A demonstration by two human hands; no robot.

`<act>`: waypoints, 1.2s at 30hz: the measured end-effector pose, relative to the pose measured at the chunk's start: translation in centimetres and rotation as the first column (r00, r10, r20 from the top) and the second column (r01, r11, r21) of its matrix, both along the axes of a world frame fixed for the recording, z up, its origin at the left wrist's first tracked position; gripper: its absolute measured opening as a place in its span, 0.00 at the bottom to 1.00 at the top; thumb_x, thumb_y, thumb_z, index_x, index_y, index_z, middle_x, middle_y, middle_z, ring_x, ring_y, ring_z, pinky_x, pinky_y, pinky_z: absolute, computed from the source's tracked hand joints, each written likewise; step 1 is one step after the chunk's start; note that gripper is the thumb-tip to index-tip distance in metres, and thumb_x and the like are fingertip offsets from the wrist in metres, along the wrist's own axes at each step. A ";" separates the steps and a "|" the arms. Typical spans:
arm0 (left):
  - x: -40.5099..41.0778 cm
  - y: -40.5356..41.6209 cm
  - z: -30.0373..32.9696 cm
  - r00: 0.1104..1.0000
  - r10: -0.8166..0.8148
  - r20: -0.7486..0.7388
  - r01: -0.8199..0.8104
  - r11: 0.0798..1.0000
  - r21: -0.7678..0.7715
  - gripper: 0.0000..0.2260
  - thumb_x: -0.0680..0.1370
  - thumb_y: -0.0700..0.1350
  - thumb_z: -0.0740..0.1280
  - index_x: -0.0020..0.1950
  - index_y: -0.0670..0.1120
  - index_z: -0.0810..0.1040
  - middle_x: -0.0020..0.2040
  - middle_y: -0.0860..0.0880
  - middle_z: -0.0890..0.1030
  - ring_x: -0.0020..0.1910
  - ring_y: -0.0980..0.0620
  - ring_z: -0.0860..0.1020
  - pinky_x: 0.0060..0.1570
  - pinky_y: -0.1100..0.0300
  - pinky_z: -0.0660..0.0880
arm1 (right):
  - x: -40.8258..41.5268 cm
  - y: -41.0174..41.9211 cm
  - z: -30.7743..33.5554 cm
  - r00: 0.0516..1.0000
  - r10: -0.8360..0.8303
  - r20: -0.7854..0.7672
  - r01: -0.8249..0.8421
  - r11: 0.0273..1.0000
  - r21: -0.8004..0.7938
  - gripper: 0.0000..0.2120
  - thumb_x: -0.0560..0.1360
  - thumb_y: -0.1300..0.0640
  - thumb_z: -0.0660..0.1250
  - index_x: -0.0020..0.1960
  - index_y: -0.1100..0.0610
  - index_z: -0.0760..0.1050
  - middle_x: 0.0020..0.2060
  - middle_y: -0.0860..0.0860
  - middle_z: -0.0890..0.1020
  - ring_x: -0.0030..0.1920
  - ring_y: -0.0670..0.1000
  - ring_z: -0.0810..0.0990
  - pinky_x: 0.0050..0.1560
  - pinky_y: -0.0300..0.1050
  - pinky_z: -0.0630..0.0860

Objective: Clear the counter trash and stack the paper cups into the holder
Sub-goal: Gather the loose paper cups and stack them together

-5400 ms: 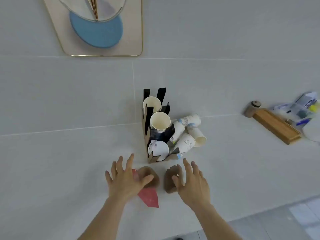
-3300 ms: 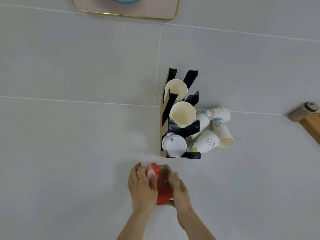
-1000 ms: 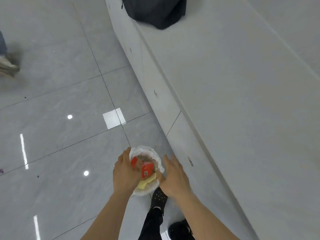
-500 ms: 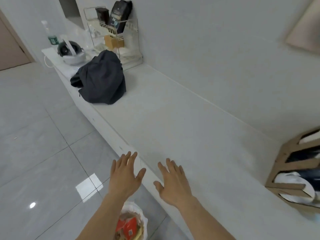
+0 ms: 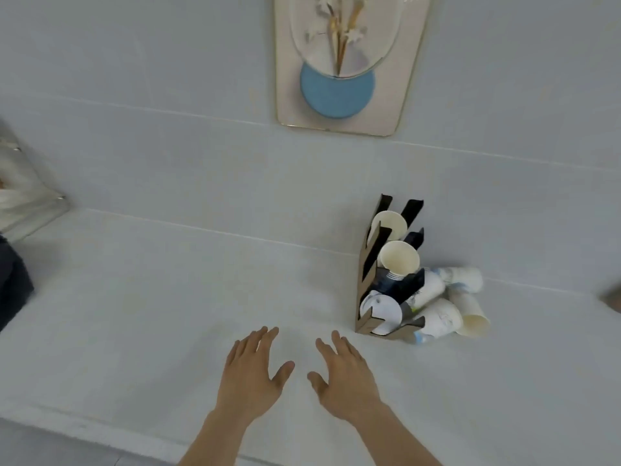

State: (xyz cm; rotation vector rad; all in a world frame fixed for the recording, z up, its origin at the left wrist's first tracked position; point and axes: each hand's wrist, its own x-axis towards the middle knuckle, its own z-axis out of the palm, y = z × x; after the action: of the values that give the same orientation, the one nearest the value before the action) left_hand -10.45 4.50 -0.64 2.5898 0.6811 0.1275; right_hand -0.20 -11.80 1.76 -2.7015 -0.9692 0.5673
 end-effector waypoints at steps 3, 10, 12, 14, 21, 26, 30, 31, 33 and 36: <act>3.2 -4.0 -1.0 0.992 -0.115 -0.042 0.114 0.993 -0.031 0.36 0.75 0.69 0.51 0.81 0.56 0.55 0.81 0.55 0.60 0.80 0.53 0.58 0.80 0.54 0.52 | 1.7 -4.9 -0.9 0.990 -0.132 -0.048 0.130 0.991 -0.034 0.32 0.82 0.43 0.59 0.82 0.49 0.54 0.83 0.53 0.50 0.82 0.57 0.51 0.80 0.52 0.54; 9.2 -12.6 -2.3 0.943 -0.309 -0.122 0.298 0.949 -0.102 0.34 0.77 0.66 0.57 0.81 0.56 0.54 0.79 0.56 0.61 0.78 0.55 0.60 0.77 0.58 0.57 | 5.7 -14.2 -3.0 0.927 -0.347 -0.142 0.339 0.938 -0.078 0.31 0.81 0.43 0.60 0.81 0.49 0.57 0.82 0.53 0.56 0.79 0.56 0.61 0.75 0.50 0.66; 11.0 -14.9 -2.5 0.929 -0.344 -0.134 0.328 0.936 -0.129 0.34 0.77 0.65 0.58 0.81 0.56 0.54 0.78 0.58 0.62 0.77 0.55 0.62 0.75 0.58 0.59 | 7.3 -16.2 -3.4 0.899 -0.403 -0.170 0.399 0.915 -0.063 0.29 0.81 0.43 0.60 0.79 0.49 0.60 0.79 0.51 0.61 0.77 0.54 0.66 0.71 0.49 0.69; 12.9 -17.2 -2.6 0.918 -0.371 -0.139 0.348 0.923 -0.163 0.33 0.78 0.64 0.59 0.80 0.56 0.55 0.77 0.58 0.64 0.75 0.56 0.64 0.74 0.59 0.61 | 9.3 -18.0 -3.7 0.865 -0.463 -0.191 0.467 0.884 -0.026 0.27 0.80 0.44 0.62 0.77 0.49 0.65 0.74 0.49 0.68 0.72 0.53 0.72 0.67 0.48 0.74; 19.3 -23.8 -2.8 0.916 -0.377 -0.134 0.351 0.918 -0.182 0.32 0.78 0.59 0.61 0.80 0.57 0.54 0.78 0.57 0.62 0.76 0.55 0.63 0.73 0.59 0.61 | 18.6 -22.3 -3.9 0.678 -0.674 -0.294 0.729 0.667 0.153 0.18 0.79 0.48 0.65 0.68 0.49 0.74 0.62 0.50 0.80 0.63 0.53 0.79 0.58 0.47 0.75; 23.8 -26.0 -3.1 0.945 -0.313 -0.097 0.298 0.944 -0.144 0.34 0.78 0.58 0.62 0.81 0.56 0.51 0.81 0.56 0.52 0.81 0.54 0.53 0.77 0.58 0.56 | 23.8 -23.2 -4.4 0.701 -0.649 -0.295 0.708 0.680 0.188 0.20 0.79 0.50 0.66 0.70 0.50 0.72 0.61 0.52 0.81 0.62 0.55 0.80 0.60 0.49 0.76; 26.9 -26.1 -3.5 0.961 -0.256 -0.101 0.242 0.962 -0.127 0.39 0.77 0.57 0.66 0.81 0.56 0.46 0.81 0.54 0.49 0.81 0.51 0.51 0.77 0.53 0.59 | 26.1 -22.6 -5.4 0.707 -0.583 -0.401 0.677 0.721 0.145 0.24 0.78 0.47 0.65 0.73 0.45 0.69 0.54 0.50 0.85 0.60 0.56 0.81 0.61 0.50 0.78; 27.5 -26.1 -3.7 0.965 -0.239 -0.111 0.224 0.966 -0.130 0.40 0.76 0.57 0.67 0.81 0.57 0.45 0.81 0.54 0.49 0.81 0.50 0.52 0.77 0.52 0.60 | 26.5 -22.4 -5.7 0.696 -0.571 -0.436 0.676 0.726 0.128 0.24 0.78 0.47 0.65 0.74 0.45 0.69 0.49 0.48 0.85 0.60 0.56 0.81 0.61 0.49 0.78; 28.5 -26.0 -4.2 0.970 -0.208 -0.124 0.190 0.971 -0.143 0.42 0.76 0.55 0.68 0.81 0.57 0.44 0.81 0.54 0.51 0.80 0.50 0.53 0.77 0.51 0.60 | 27.0 -22.0 -6.4 0.672 -0.551 -0.495 0.678 0.727 0.111 0.24 0.78 0.47 0.66 0.74 0.45 0.69 0.43 0.45 0.84 0.60 0.55 0.81 0.61 0.47 0.76; 29.5 -26.0 -4.7 0.975 -0.173 -0.139 0.155 0.980 -0.126 0.44 0.75 0.54 0.70 0.82 0.56 0.44 0.80 0.54 0.55 0.78 0.50 0.56 0.76 0.52 0.59 | 27.4 -21.8 -7.0 0.640 -0.547 -0.539 0.713 0.684 0.153 0.20 0.78 0.47 0.66 0.69 0.48 0.73 0.51 0.50 0.86 0.59 0.56 0.82 0.59 0.46 0.77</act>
State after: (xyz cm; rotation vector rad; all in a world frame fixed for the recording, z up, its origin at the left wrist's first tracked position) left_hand 19.01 -21.47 -5.30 2.5490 0.5061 -0.1551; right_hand 27.25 -33.57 -5.23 -2.1904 0.0607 0.7242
